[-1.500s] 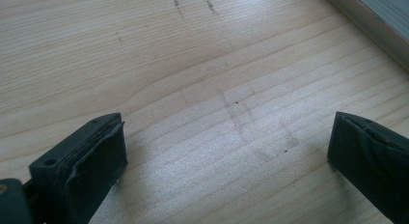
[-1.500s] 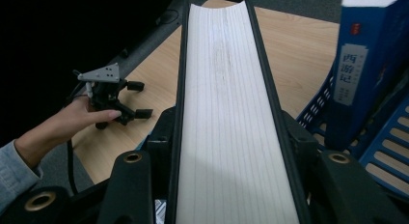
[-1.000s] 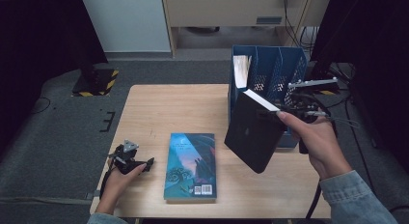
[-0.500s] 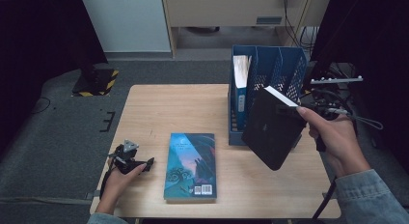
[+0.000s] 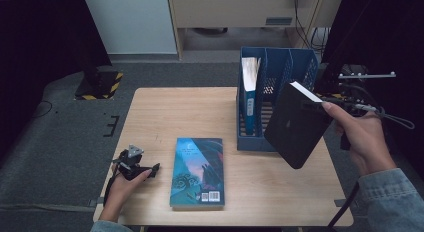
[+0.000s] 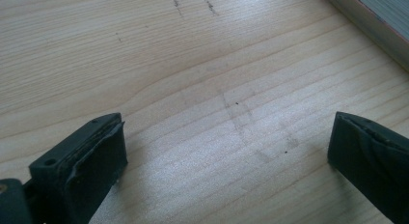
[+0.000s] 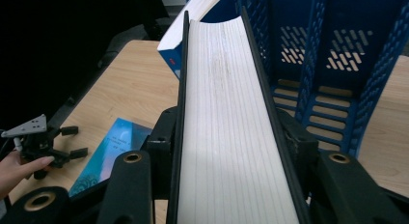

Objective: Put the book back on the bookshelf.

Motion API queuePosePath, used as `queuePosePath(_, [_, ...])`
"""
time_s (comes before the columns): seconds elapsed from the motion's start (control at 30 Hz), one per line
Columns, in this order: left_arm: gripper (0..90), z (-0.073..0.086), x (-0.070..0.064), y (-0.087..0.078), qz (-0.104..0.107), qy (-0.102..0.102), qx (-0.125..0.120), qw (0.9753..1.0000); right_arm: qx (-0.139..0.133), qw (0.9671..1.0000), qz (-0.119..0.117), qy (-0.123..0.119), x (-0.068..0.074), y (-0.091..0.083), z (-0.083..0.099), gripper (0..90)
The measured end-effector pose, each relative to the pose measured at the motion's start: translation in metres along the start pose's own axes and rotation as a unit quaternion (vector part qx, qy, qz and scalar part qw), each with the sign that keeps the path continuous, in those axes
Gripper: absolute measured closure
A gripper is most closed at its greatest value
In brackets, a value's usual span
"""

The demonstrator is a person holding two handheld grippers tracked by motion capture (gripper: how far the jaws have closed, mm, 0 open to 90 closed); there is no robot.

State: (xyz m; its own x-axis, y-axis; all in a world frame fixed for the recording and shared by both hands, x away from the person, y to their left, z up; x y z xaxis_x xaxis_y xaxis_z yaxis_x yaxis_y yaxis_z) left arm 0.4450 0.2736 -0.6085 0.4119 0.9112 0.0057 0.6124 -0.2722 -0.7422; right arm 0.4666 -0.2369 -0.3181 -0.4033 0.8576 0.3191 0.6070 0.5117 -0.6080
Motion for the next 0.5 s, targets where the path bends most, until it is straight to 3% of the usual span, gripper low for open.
queuePosePath(0.5, [0.0,-0.001,-0.001,0.001,0.000,-0.004,-0.003,1.0000,-0.006,0.9993,0.036,0.011,-0.027,-0.013,-0.012,51.8])
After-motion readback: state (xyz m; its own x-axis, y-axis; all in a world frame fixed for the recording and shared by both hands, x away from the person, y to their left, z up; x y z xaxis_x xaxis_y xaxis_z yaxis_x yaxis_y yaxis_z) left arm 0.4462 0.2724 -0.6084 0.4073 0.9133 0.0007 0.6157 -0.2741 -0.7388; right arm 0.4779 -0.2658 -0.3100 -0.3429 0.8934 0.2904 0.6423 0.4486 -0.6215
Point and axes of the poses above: each handheld gripper's, and its own axes: y roughly forward along the jaws, z roughly out of its underside, x roughly to its left, the point moved 10 cm from there along y, roughly forward along the jaws, and after that the axes turned 2 degrees about x, right-handed, at the moved point
